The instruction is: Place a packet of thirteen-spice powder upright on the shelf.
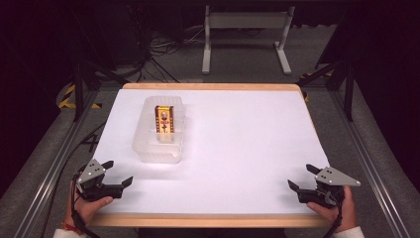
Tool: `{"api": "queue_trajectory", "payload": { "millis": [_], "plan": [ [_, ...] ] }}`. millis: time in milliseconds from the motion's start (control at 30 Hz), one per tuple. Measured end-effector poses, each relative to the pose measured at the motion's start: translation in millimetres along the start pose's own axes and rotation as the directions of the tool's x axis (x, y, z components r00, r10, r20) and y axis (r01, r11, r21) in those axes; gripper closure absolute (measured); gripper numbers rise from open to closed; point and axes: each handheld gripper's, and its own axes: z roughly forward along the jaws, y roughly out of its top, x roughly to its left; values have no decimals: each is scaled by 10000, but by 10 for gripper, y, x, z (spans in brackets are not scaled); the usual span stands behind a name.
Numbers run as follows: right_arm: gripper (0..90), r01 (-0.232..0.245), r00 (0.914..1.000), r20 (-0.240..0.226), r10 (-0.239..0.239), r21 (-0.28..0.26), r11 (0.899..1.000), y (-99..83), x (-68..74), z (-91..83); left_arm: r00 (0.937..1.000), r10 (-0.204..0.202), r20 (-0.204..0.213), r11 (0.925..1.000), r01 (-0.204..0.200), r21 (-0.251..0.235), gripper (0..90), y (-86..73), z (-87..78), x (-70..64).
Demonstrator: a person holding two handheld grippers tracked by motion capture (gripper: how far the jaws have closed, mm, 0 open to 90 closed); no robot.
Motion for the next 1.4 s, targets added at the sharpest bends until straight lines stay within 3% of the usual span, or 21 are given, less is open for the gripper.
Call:
{"api": "queue_trajectory", "payload": {
  "millis": [67,300,833,1400],
  "plan": [
    [163,38,10000,30,-38,15,10000,11,14,3,9999,116,-65,9999,-116,-34,84,2,-18,-18],
    [162,198,9998,-18,-198,106,9997,31,56,31,10000,-41,16,9996,42,-292,85,6,-45,-37],
    [161,105,9999,-81,-104,113,9999,9,37,47,9995,298,-140,9995,-297,55,84,33,0,-87],
    [160,-6,10000,-68,6,143,9999,-5,11,57,9993,373,-81,9993,-372,104,86,40,36,-100]
  ]
}}
